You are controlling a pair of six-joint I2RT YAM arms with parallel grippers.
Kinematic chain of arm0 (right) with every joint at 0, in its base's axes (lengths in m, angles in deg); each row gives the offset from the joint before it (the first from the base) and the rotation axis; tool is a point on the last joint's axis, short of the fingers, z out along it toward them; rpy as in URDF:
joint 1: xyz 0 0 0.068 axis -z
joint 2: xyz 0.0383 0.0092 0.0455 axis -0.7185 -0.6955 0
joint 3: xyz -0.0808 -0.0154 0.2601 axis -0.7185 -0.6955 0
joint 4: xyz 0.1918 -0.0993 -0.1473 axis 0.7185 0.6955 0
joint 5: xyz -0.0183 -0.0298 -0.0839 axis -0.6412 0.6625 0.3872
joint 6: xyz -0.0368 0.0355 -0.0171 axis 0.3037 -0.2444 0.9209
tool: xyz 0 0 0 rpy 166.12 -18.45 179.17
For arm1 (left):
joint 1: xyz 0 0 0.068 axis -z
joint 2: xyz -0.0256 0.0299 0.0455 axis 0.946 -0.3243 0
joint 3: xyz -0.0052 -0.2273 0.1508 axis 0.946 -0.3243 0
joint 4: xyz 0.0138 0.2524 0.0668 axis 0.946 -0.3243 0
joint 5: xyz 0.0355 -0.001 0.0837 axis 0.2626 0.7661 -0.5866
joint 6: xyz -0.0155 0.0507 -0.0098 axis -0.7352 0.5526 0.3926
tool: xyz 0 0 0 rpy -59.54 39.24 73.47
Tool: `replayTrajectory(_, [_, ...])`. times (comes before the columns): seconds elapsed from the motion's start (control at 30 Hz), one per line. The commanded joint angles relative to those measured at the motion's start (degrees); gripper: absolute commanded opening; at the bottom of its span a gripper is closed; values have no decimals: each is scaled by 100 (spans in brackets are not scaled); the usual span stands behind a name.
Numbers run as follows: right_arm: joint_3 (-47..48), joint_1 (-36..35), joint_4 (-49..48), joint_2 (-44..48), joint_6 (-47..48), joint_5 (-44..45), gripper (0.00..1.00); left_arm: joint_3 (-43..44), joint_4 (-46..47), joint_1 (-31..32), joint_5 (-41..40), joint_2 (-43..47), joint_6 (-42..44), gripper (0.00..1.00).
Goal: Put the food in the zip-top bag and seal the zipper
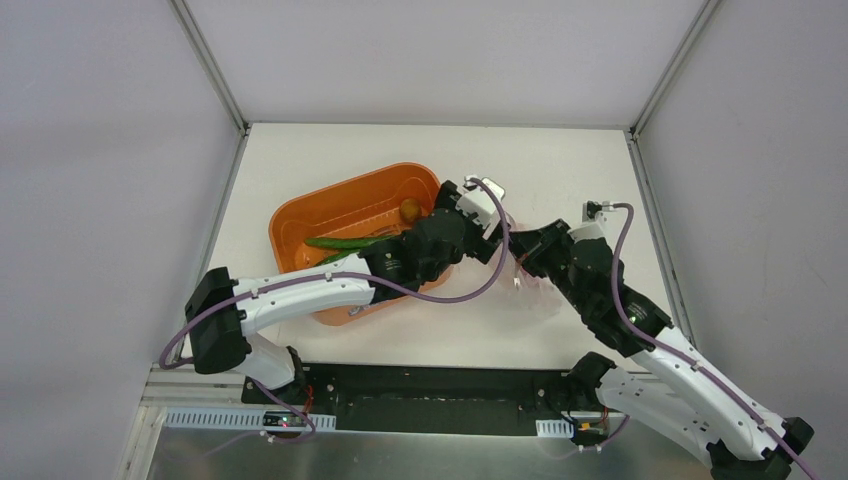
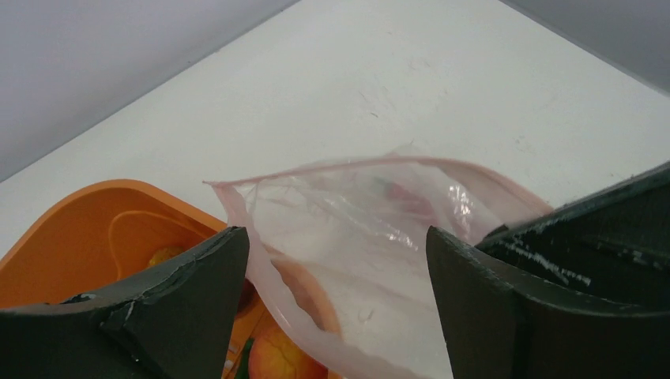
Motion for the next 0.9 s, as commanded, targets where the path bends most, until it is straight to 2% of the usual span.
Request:
replayTrajectory(0.0, [74,27,-145,244,114,329,0,189,-479,31,233,559,-210,86])
replayTrajectory(0.27, [396,27,549,62,1000,962,0,-192,-758,-194,413,1414,-478,93])
replayTrajectory(0.43, [419,24,580,-200,1262,755,0,-419,-1378,-501,512,1904,-653,97])
replayTrajectory(0.53, [270,25,408,-150,1279,543,0,-607,-1871,-857,662,2088,-930,97])
replayTrajectory(0.67, [252,25,465,-68,1386,469,0,-1120,-2282,-1616,1282,2336,-1674,97])
replayTrajectory(0.77, [295,30,515,-52,1528,415,0,-1395,-2599,-1955,1243,2417,-1852,98])
replayTrajectory(0.87, [290,30,473,-53,1650,290,0,-1494,-2849,-2391,1600,2292,-1863,98])
